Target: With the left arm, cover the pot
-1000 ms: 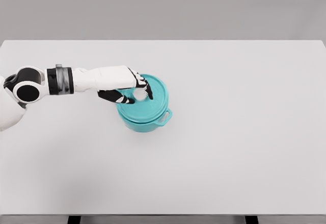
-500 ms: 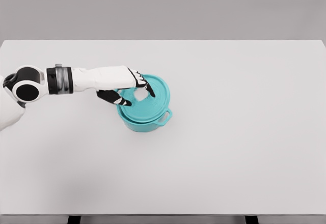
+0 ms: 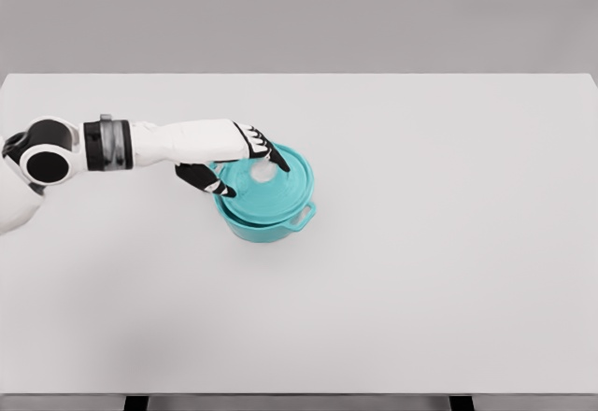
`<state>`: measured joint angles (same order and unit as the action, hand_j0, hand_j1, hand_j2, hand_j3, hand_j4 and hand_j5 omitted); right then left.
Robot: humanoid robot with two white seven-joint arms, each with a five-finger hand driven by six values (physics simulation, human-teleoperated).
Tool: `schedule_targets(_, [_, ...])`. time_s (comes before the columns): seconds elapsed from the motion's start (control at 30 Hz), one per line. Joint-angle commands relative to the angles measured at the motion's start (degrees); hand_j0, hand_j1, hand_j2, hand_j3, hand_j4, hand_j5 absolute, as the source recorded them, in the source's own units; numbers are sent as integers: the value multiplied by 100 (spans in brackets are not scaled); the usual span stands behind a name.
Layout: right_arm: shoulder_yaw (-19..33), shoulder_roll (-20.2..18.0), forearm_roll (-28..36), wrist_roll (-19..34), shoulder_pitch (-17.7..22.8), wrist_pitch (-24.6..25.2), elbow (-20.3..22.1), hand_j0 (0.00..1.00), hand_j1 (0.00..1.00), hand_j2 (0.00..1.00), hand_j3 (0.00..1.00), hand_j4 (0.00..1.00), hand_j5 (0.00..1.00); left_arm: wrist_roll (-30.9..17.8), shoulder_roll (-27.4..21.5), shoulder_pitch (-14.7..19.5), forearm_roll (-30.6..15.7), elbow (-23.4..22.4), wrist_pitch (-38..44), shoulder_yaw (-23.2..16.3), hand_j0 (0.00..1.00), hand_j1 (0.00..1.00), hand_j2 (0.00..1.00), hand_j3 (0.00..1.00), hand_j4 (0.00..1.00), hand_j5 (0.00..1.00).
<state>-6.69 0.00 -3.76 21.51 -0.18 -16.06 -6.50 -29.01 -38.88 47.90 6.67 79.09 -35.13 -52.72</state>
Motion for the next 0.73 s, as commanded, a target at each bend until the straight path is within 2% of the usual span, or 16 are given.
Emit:
schedule_targets(0.0, [1,0,-2,2,0,-3,-1,100,100,100,100,100,100,9,-85,0,-157,45,13,8,87,87,87,87,87,87])
schedule_targets(0.23, [1,0,-2,2,-9,-3,-1,100,100,100,100,100,100,35,-507,53,-474,352,13,25,90,90,90,90,90,90])
schedule_targets(0.3, [1,0,-2,2,-9,-3,-1,100,100,100,100,100,100,35,-840,79,-798,528,13,69,100,100,100,100,100,100])
schedule_targets(0.37, [1,0,-2,2,-9,-3,-1,100,100,100,100,100,100,44,-1262,88,-1185,669,13,104,100,100,100,100,100,100])
schedule_targets(0.43, [1,0,-2,2,-9,-3,-1,100,100,100,100,100,100,35,-1508,9,-1300,809,13,446,100,100,100,100,100,100])
schedule_targets(0.5, [1,0,-2,2,-9,-3,-1,100,100,100,100,100,100,44,-2115,-149,-1326,809,13,763,100,100,100,100,100,100])
schedule_targets(0.7, [1,0,-2,2,-9,-3,-1,100,100,100,100,100,100,44,-2212,-430,-1396,713,13,878,100,100,100,100,100,100])
